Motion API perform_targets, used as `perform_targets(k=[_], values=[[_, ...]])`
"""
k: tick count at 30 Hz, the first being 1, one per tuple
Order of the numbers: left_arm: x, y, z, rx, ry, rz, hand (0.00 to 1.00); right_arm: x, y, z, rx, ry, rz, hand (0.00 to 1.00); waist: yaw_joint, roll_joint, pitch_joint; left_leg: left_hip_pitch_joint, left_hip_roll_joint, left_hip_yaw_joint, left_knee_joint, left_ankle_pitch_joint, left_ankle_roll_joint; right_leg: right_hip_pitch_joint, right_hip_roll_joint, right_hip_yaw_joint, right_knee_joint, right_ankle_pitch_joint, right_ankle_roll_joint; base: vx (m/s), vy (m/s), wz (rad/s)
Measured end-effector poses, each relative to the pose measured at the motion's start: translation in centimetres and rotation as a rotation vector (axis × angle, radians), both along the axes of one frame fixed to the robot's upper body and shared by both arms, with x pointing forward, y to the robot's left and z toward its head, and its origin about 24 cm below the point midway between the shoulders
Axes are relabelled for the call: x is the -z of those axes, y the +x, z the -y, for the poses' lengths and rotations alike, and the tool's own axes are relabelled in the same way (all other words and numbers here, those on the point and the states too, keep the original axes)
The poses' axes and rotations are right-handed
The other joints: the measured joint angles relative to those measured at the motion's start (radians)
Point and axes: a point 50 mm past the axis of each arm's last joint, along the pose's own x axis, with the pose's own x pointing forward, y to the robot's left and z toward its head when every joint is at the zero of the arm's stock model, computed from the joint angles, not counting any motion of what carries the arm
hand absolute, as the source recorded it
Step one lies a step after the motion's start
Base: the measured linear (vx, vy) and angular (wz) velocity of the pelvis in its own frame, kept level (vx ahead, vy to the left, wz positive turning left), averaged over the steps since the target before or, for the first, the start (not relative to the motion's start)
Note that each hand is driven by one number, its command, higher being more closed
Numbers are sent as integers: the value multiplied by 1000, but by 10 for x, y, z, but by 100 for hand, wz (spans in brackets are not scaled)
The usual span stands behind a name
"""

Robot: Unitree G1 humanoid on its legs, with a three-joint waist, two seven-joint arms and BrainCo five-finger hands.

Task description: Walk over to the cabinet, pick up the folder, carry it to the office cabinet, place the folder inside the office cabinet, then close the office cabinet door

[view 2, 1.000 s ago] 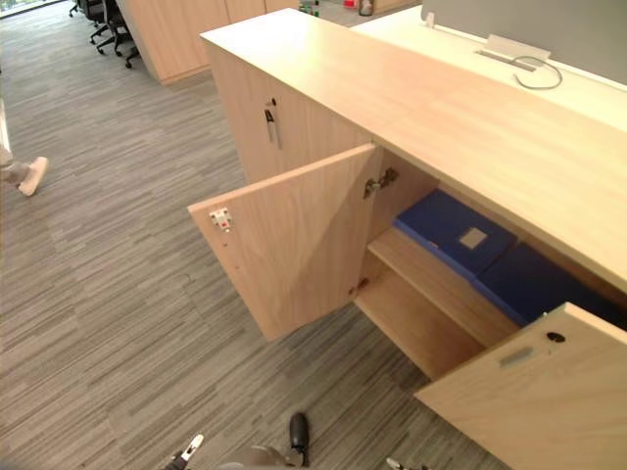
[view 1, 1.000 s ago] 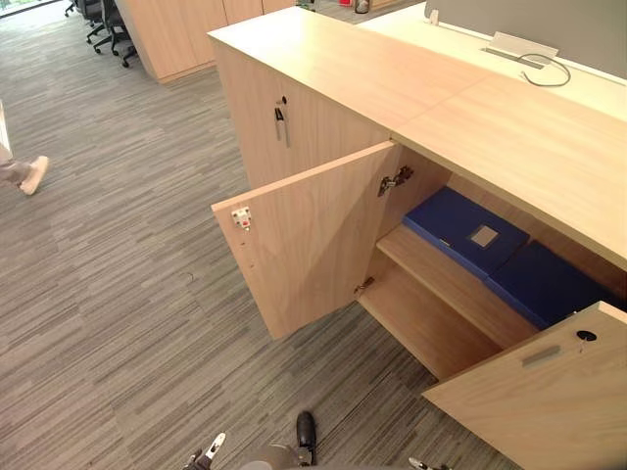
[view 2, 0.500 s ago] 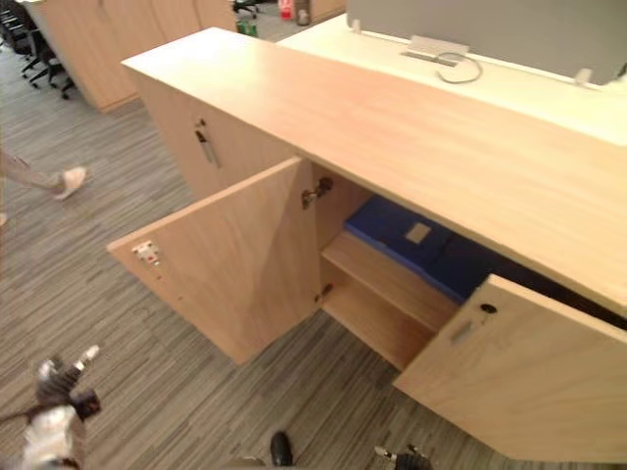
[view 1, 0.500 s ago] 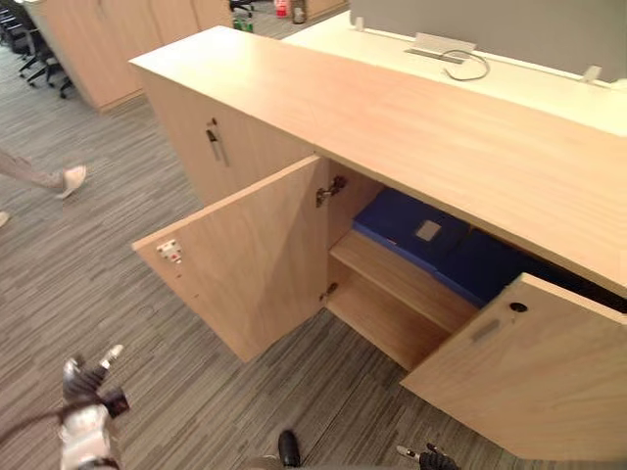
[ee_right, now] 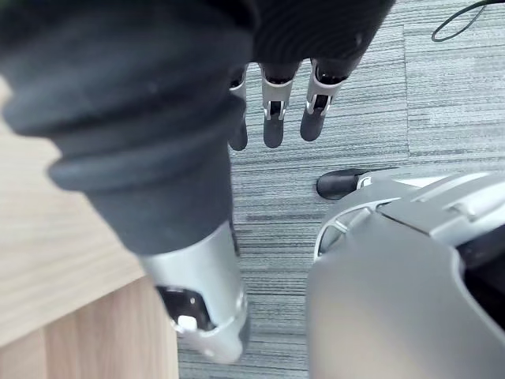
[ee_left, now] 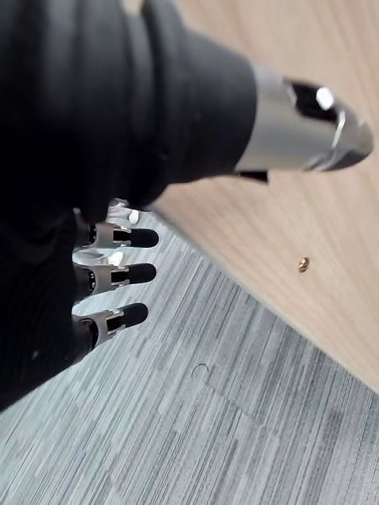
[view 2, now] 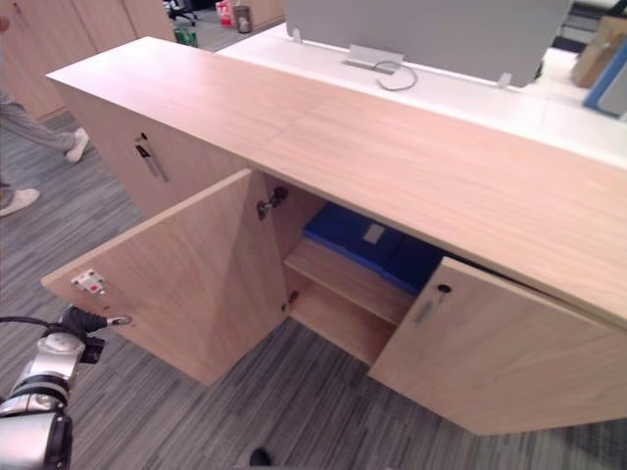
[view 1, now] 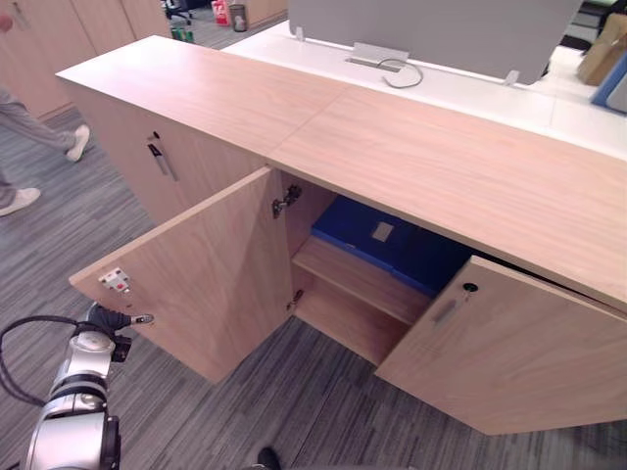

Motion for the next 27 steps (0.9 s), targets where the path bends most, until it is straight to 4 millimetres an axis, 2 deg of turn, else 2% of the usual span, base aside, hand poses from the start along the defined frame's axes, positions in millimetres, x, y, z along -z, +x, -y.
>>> perform_targets(k=[4,10,15,17,20,22,23,25,26,27], values=[[9,6,16,77,22,-55,0,1,-12,1,66,8,-20,0,8,0,0,0,-2,-2,0,1,1,-2,-3,-1,3,12,-4,-64,18,2],[23,15,45,167,11,-94,0,1,-11,-1,131,22,-1,0,17,1,0,-8,-19,-6,-1,13,12,-6,-20,-2,2,22,5,-93,29,3],[24,28,86,366,108,-93,0,1,-2,-2,123,23,15,0,32,5,3,-47,-33,-31,-5,35,24,-32,-30,-11,1,22,8,-135,19,16],[27,27,110,466,123,-72,0,1,-1,-2,122,19,14,0,32,6,2,-55,-42,-54,-6,42,21,-31,-36,-27,5,21,9,-106,22,35],[36,15,160,673,67,-33,0,1,1,-2,122,12,14,0,46,10,2,-62,-55,-73,-6,46,19,-31,-44,-37,13,21,8,-89,42,23],[42,0,210,785,-195,18,0,1,3,-2,117,11,17,0,51,15,-1,-67,-68,-91,-6,44,22,-31,-53,-37,17,18,13,-69,44,21],[42,-4,225,821,-287,28,0,1,3,-2,116,10,16,0,50,17,-2,-69,-73,-98,-6,40,28,-31,-56,-37,17,18,13,-61,60,30],[44,-27,282,960,-603,20,0,1,3,-3,88,5,4,0,47,27,-8,-74,-89,-112,-6,40,29,-29,-64,-37,17,18,13,-38,60,23],[43,-35,295,1002,-671,12,0,1,2,-3,81,6,0,0,45,30,-10,-74,-92,-112,-6,39,30,-29,-64,-37,16,18,13,-8,54,6],[39,-44,319,1038,-791,24,0,2,3,-6,67,17,-6,0,35,31,-15,-74,-97,-112,-7,38,32,-27,-67,-37,14,18,13,4,39,1]])
